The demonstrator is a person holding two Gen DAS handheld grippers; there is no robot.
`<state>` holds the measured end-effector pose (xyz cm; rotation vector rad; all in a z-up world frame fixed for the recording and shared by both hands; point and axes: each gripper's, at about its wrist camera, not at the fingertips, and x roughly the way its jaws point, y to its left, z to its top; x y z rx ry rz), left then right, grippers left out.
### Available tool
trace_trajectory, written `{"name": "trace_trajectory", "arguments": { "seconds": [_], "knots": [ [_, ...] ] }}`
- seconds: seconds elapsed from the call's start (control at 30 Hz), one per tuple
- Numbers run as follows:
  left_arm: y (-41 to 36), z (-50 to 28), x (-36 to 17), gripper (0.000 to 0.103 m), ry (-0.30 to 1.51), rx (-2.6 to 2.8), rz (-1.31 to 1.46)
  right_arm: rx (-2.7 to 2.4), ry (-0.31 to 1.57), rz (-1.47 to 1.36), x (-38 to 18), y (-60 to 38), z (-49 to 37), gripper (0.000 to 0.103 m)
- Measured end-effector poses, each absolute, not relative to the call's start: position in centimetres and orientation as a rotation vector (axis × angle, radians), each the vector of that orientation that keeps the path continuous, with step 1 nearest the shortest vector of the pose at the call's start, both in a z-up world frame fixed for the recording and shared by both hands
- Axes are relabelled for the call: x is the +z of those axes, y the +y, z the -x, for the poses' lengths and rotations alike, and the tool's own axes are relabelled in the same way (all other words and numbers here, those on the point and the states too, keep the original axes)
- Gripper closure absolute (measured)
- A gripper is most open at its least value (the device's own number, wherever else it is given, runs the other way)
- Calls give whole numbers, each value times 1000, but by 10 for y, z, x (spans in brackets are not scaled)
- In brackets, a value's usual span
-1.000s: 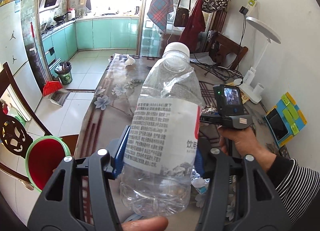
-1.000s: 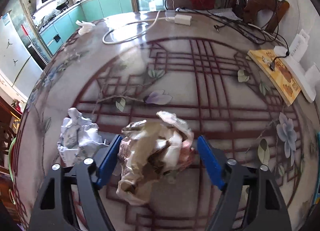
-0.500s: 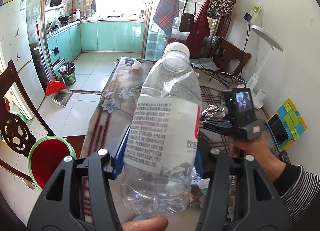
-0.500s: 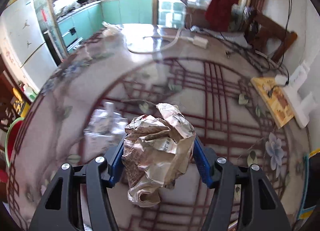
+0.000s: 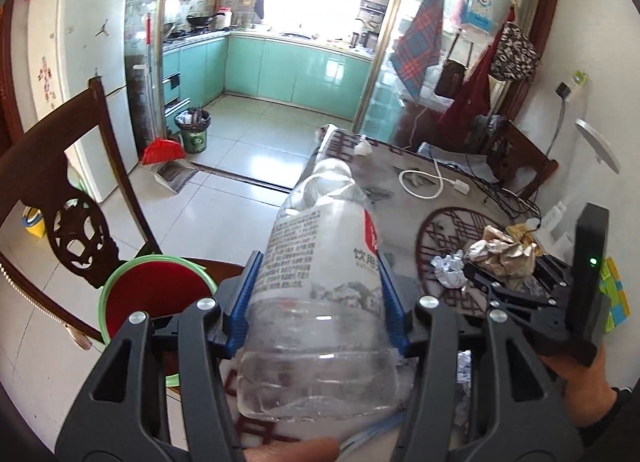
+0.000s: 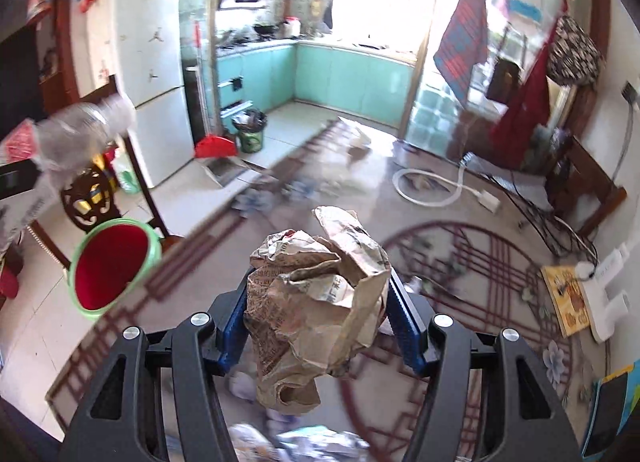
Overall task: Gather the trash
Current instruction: 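Carry the water bottle and crumpled paper to the red bucket, then open the left tool over the bucket while the right tool releases the crumpled paper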
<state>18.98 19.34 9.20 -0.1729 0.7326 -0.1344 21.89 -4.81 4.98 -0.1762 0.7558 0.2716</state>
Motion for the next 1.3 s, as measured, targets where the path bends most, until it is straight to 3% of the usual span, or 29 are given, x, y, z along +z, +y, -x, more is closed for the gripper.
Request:
{"name": "trace_trajectory", "arguments": {
  "seconds": [0.1,0.23,0.47,0.67,0.87,0.93,1.0,1.03,1.13,1.3],
  "knots": [
    [225,-198,84,52,738,-53,190,311,748,189,52,-18,-218,44],
    [267,-215,58,72,778,57,187,363,744,203,51,20,-216,44],
    [328,-263,1,72,855,142,212,424,745,212,47,73,-205,44],
    [368,-257,0,70,844,152,313,468,743,253,43,101,-197,44],
    [369,-246,14,57,809,144,297,528,753,270,34,133,-203,44],
    [370,-243,21,40,794,157,292,559,757,276,31,148,-202,44],
    [371,-239,29,36,775,179,275,580,756,288,28,164,-204,44],
    [373,-237,33,24,764,198,262,593,759,287,26,173,-204,44],
    [384,-227,48,7,731,270,245,635,771,276,20,196,-206,44],
    [416,-207,69,5,681,364,296,685,793,287,5,240,-209,44]
  ]
}}
